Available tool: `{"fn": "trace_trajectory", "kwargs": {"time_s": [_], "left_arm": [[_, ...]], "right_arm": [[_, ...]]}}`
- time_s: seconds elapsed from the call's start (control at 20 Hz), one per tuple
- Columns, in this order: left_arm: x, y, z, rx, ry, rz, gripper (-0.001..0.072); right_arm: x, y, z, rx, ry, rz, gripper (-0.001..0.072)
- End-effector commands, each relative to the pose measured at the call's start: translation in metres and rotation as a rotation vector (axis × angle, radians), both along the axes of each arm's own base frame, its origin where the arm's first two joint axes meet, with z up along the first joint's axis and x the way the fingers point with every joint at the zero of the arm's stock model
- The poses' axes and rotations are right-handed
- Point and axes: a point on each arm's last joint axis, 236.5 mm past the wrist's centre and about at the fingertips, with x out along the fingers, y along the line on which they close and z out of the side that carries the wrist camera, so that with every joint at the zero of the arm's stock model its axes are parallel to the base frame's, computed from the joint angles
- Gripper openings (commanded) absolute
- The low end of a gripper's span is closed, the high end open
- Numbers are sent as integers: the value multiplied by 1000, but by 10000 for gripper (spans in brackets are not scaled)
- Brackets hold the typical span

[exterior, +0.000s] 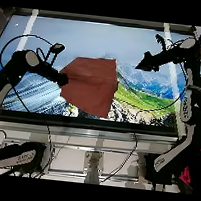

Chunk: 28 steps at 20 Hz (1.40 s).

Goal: Fold the clothes and pants, and hang the long-sleeved shirts on hangers.

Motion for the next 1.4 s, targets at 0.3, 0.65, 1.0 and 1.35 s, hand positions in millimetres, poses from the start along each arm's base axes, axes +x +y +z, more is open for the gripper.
{"fn": "trace_trajectory", "kwargs": {"time_s": [0.3, 0.65, 1.0, 1.35], "left_arm": [[-20, 57, -12, 257, 92, -27, 7], [-40, 88, -36, 58, 84, 189, 5], [-46, 92, -13, -291, 17, 358, 6], [-44, 88, -10, -314, 11, 353, 6]], "right_arm": [[1, -8, -13, -66, -4, 2, 9], [-58, 13, -51, 64, 195, 104, 7], [-200, 69, -117, 70, 403, 194, 7], [-259, 117, -158, 5, 497, 80, 429]]}}
